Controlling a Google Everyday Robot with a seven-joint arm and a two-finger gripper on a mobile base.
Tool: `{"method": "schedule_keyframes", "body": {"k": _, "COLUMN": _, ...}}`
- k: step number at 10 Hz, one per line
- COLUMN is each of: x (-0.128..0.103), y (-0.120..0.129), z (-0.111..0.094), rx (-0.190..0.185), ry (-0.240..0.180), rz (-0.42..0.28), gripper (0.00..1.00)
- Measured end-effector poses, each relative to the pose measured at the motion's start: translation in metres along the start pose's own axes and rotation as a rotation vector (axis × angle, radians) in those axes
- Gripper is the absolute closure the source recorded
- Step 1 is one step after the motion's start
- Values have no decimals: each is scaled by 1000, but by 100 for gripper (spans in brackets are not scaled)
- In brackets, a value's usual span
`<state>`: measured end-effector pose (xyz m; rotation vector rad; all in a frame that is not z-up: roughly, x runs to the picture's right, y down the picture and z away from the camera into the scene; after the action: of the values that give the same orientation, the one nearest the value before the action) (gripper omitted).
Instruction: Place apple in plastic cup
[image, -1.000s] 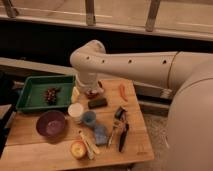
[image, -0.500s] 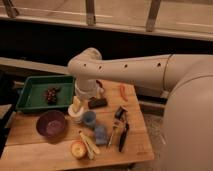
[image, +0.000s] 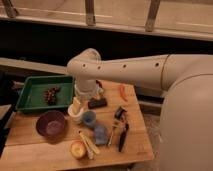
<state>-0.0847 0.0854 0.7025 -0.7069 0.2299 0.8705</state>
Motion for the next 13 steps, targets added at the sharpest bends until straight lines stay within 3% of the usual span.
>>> {"method": "schedule_keyframes", "body": {"k": 3, "x": 23, "y": 24, "z": 30, "rx": -57, "ry": 61, "rz": -6, "gripper": 20}}
{"method": "schedule_keyframes", "body": {"k": 9, "x": 67, "y": 70, "z": 55, "rx": -130, "ry": 178, "rz": 15, "gripper": 20}}
{"method": "schedule_keyframes", "body": {"k": 13, "x": 80, "y": 96, "z": 75, "rx": -152, "ry": 277, "rz": 22, "gripper": 20}}
